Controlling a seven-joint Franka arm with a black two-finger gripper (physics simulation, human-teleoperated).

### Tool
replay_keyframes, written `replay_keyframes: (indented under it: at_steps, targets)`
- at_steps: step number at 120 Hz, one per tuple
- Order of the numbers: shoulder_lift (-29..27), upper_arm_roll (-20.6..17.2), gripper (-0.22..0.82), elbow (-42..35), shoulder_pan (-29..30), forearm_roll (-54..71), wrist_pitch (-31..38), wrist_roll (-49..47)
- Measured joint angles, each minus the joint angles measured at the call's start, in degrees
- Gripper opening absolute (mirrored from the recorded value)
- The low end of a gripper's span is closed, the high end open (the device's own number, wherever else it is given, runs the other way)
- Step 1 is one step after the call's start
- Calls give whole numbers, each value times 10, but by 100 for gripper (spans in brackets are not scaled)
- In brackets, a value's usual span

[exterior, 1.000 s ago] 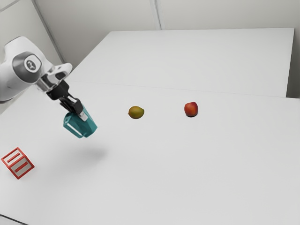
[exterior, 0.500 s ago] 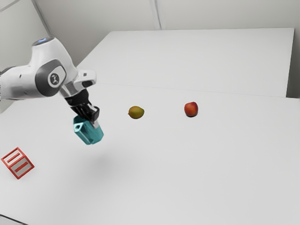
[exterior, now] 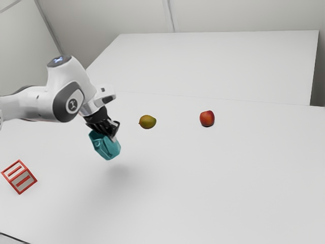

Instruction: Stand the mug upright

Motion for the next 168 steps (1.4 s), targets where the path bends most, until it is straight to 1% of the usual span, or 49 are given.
replay_keyframes:
  at_steps: [23,101,168]
  targets:
    - [21,0,-18,0,-1,1,16,-27]
    - [76,-1,-18,5,-9,4,13,-77]
    - [103,-2,-18,7,-9,4,27,-96]
